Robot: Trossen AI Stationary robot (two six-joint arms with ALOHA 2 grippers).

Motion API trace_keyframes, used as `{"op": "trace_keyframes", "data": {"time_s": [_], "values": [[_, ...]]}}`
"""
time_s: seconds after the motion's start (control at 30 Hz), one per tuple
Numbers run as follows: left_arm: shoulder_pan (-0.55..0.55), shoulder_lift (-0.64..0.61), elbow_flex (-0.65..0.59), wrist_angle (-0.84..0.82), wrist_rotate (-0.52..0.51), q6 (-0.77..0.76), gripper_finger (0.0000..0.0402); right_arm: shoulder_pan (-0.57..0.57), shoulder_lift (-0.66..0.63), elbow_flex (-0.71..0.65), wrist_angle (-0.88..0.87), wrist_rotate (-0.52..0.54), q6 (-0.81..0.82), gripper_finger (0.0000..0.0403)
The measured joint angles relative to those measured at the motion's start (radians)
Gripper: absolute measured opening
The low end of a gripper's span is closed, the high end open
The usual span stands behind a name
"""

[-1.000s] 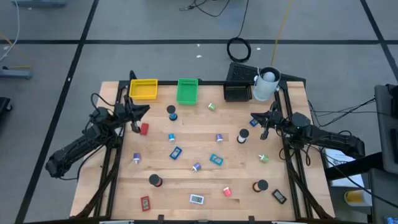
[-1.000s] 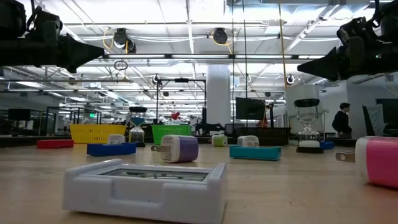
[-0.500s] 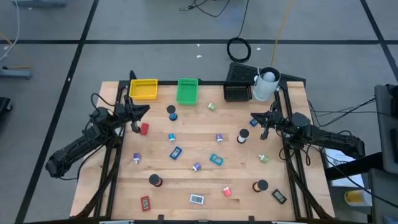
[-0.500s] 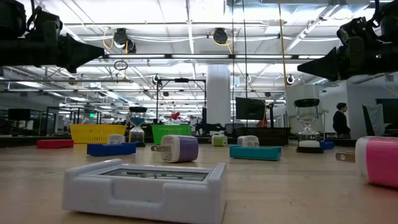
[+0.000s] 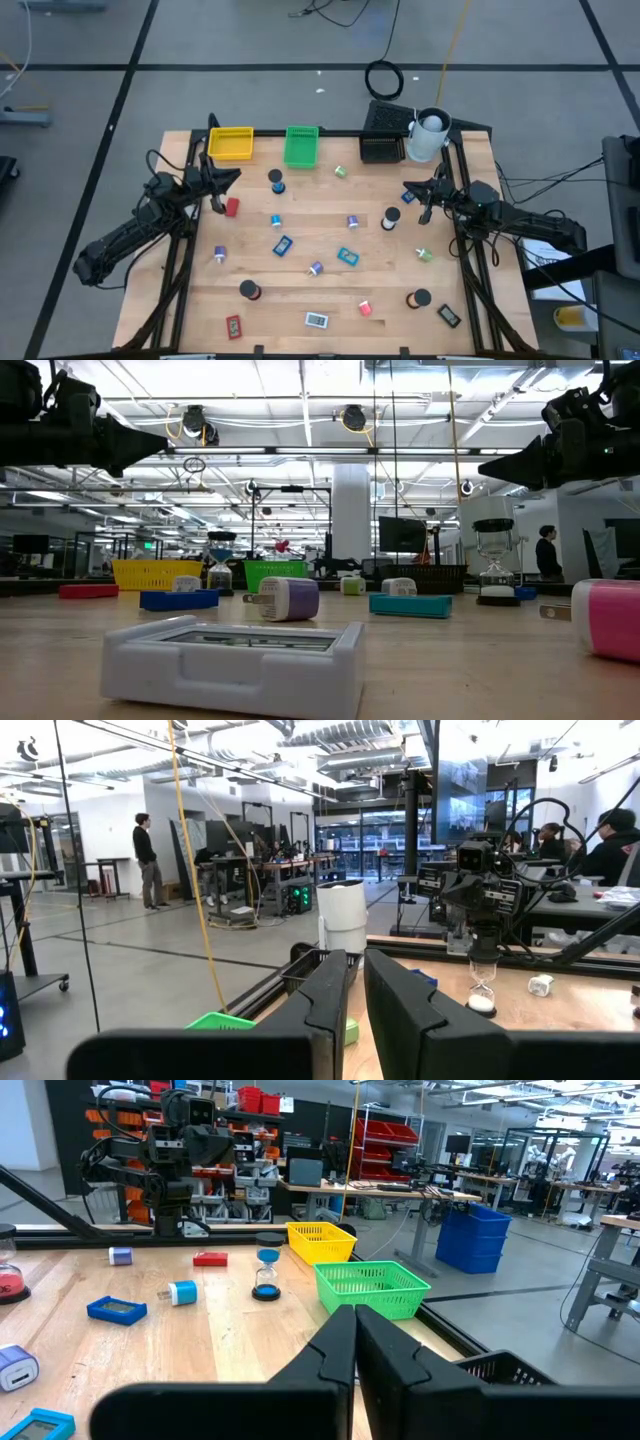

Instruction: Pick & Place Office items

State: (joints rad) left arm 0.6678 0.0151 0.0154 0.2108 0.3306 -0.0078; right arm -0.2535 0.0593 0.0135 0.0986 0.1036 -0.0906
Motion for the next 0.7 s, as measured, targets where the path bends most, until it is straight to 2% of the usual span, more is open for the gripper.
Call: {"op": "trace_keyframes", "data": {"time_s": [0.7], "values": [[0.0, 0.0, 0.0, 0.0, 0.0, 0.0, 0.0047, 0.0, 0.0, 0.0, 0.0, 0.0, 0.0, 0.0004]]}}
